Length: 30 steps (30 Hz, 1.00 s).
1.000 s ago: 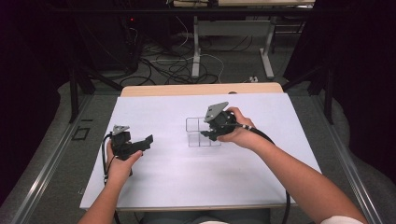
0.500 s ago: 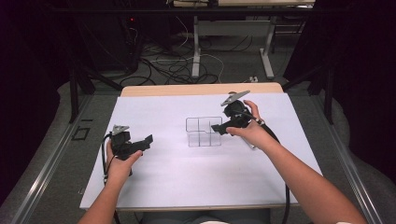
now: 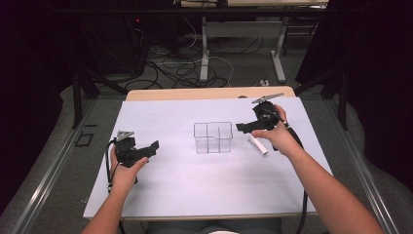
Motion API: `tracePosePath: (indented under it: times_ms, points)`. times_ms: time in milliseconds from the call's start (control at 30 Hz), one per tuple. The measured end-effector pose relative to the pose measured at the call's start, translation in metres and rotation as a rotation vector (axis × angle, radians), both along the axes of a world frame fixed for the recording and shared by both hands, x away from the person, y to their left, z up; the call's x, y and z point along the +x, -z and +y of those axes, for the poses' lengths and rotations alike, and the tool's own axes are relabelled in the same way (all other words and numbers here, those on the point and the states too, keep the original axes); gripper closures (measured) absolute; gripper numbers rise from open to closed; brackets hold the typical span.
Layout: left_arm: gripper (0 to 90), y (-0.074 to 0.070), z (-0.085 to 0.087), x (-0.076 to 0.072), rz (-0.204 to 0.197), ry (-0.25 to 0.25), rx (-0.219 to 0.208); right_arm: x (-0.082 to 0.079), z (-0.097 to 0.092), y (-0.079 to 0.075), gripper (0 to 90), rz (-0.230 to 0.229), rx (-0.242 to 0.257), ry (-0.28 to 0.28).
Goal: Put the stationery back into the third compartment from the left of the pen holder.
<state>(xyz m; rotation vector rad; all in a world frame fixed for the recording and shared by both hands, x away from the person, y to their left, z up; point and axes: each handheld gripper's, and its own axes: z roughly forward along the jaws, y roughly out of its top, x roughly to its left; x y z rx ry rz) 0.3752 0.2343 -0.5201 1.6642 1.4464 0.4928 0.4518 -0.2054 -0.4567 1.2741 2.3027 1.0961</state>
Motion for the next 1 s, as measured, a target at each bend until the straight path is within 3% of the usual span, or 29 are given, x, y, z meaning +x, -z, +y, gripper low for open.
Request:
tracePosePath:
  times_ms: [300,400,533,833,1000]
  points:
    - [2.1,-0.001,0.0,-0.001,0.0,-0.004,0.0,0.006,-0.013,0.011,4.4,0.02,-0.054,0.031]
    - [2.1,-0.001,0.001,-0.001,0.003,-0.005,0.003,0.008,-0.014,0.013,7.1,0.008,-0.073,0.033]
    - [2.1,0.0,0.0,-0.001,0.0,-0.005,0.002,0.011,-0.016,0.017,12.4,0.025,-0.102,0.033]
    - [2.1,0.0,0.001,-0.002,0.001,-0.008,0.002,0.018,-0.015,0.032,18.7,0.106,-0.17,0.025]
    - [2.1,0.0,0.001,-0.002,0.005,-0.005,0.01,0.02,-0.013,0.038,28.7,0.148,-0.2,0.009]
